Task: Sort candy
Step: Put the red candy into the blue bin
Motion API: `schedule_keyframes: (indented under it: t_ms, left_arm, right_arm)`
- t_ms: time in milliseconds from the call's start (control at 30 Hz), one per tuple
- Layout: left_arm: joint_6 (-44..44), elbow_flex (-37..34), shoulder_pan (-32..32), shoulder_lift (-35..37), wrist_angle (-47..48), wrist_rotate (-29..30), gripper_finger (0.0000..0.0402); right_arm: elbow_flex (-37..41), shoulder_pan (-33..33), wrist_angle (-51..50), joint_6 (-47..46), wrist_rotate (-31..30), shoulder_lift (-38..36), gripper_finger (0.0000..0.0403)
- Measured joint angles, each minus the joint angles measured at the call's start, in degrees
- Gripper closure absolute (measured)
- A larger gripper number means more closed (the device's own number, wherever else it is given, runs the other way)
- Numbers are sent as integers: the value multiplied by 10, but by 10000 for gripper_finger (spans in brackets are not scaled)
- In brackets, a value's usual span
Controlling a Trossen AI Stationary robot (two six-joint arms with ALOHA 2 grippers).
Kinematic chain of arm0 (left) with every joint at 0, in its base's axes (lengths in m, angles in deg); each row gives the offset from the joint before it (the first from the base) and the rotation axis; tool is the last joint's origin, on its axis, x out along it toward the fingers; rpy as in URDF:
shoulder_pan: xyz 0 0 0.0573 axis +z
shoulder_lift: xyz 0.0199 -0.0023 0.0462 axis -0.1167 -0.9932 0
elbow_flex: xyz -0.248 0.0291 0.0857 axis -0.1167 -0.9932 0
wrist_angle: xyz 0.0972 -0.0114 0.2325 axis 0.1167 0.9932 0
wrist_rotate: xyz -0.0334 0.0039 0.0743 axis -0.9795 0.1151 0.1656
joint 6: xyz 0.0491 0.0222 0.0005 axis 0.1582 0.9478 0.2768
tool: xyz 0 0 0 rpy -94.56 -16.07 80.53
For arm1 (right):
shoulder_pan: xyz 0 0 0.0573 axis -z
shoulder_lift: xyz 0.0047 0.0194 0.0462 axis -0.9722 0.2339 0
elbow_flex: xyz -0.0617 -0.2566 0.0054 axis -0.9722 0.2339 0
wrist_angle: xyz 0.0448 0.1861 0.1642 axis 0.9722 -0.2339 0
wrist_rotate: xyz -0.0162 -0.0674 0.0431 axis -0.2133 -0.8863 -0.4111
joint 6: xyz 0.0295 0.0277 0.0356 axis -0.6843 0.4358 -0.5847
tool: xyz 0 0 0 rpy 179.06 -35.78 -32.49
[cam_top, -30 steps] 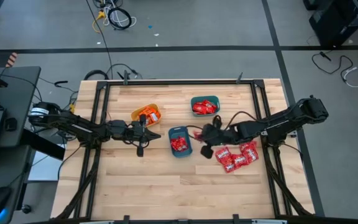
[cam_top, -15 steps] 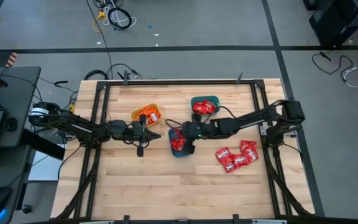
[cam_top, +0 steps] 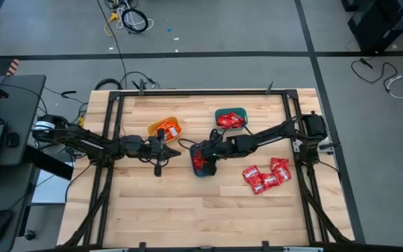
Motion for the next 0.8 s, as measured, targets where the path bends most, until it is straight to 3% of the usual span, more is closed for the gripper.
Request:
schedule_keyframes:
  t_ms: [267, 400, 567, 800]
  left_arm:
    - [0, 0, 0, 0, 0, 5, 399]
    - [0, 0, 0, 0, 1, 5, 399]
    - [0, 0, 0, 0, 1, 5, 399]
    - [0, 0, 0, 0, 1, 5, 399]
  right_arm:
    - [0, -6, -19, 1, 0, -41, 188]
    - [0, -19, -59, 4, 1, -75, 137]
    - [0, -35, -97, -3, 0, -108, 116]
    - [0, -83, -256, -80, -22, -143, 115]
